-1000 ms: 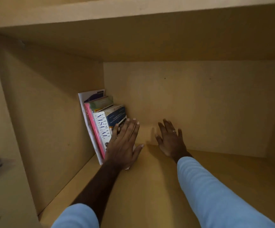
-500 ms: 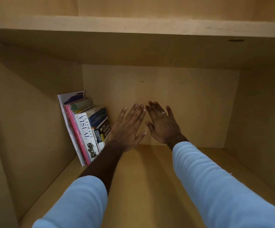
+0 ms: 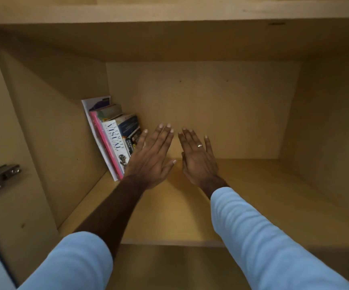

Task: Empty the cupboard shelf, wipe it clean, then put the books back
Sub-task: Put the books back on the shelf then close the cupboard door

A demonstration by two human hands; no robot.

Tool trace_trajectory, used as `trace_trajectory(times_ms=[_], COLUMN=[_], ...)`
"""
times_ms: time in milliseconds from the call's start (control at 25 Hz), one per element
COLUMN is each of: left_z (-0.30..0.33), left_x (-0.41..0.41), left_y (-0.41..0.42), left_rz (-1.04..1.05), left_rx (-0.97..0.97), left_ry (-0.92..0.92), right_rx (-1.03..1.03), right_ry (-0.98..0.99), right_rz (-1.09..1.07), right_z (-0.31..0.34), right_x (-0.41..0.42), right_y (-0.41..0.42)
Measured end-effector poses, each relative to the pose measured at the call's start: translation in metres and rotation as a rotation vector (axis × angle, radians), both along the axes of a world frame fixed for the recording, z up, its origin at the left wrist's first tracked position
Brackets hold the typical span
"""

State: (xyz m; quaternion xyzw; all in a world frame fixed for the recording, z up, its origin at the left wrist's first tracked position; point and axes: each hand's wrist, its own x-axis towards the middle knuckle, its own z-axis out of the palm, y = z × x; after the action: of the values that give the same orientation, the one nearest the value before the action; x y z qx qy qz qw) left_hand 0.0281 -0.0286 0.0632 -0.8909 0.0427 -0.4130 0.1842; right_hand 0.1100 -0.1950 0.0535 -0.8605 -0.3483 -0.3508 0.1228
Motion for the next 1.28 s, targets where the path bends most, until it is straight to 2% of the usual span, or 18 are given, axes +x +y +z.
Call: trace_trajectory(times_ms=[280, 440, 560, 920, 1120, 1280], left_z=[-0.026, -0.062, -0.09, -0.11, -0.121, -0.12], left_x=[-0.052, -0.099, -0.135, -0.219, -0.247, -0.276], left_y=[-0.103, -0.181, -0.245, -0.38, -0.422, -0.449], left_rz=[-0.272, -0.515, -0.649, -0.89, -1.047, -1.117], left_rx=[-0.025, -0.042, -0.089, -0.067, -0.119, -0.181], left_ry=[0.069, 0.095, 0.19, 0.267, 0.217, 0.192], right_rx=[0.061, -0.027, -0.067, -0.196, -0.364, -0.336], right_ry=[0.047, 0.039, 0.047, 0.089, -0.026, -0.339], right_rz=[-0.3, -0.536, -0.72, -1.041, -1.081, -1.022], right_z=[-0.015, -0.038, -0.047, -0.037, -0.037, -0.04], right_x=[-0.108, -0.189, -0.261, -0.392, -0.454, -0.484], right_y=[-0.108, -0.18, -0.242, -0.344, -0.364, -0.38])
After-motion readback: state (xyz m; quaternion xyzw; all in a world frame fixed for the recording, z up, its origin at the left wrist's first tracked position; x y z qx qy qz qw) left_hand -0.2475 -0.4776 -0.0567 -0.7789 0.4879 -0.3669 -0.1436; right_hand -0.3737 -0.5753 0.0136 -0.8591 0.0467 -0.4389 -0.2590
